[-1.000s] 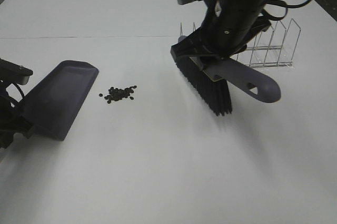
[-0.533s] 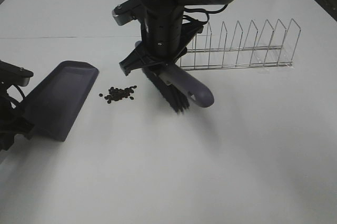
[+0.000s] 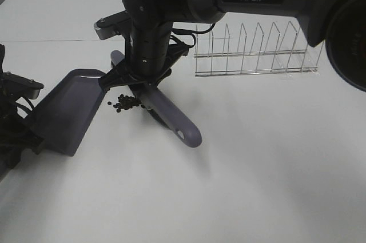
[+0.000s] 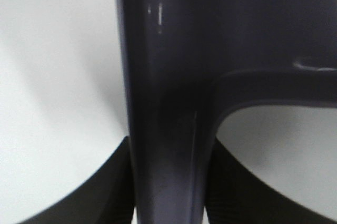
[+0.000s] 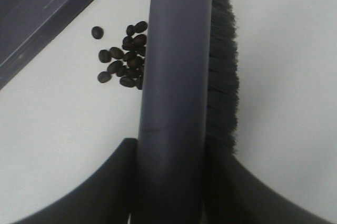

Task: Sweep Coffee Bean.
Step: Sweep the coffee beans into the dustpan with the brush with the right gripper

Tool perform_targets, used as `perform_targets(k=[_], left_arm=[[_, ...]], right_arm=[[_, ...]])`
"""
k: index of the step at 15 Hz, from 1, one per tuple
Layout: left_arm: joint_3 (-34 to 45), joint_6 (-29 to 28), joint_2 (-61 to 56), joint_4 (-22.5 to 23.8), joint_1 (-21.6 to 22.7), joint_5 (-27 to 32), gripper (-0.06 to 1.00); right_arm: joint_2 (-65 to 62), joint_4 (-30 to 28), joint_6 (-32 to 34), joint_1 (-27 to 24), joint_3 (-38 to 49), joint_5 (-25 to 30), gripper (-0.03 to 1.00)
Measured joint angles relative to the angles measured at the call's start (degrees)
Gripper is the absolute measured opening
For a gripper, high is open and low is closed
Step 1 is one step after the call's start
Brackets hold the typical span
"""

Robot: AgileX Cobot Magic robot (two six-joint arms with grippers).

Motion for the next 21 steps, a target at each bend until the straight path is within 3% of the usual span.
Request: perform_targets(k=[3, 11, 15, 18, 21], left_arm=[[0.0, 1.7, 0.0, -3.2, 0.0, 0.6, 0.33], [0.0, 2.6, 0.0, -6.0, 0.0, 1.0, 0.33], [0.0, 2.6, 0.0, -6.4, 0.0, 0.9, 0.33], [0.0, 2.8, 0.0, -6.8, 0.0, 0.9, 0.33], [0.0, 2.3, 0.0, -6.9, 0.0, 0.9, 0.33]], right_arm=[[0.3, 9.3, -0.5, 0.0, 0.0, -6.7, 0.36], [2.0, 29.1, -4.8, 0.0, 0.0, -15.2, 0.36], [2.2, 31.3, -5.4, 0.0, -1.0, -16.7, 0.36], [0.9, 31.0, -10.4, 0.0, -4.8, -14.9, 0.36], [-3.0, 24.9, -11.9, -0.1, -7.3, -13.8, 0.36]])
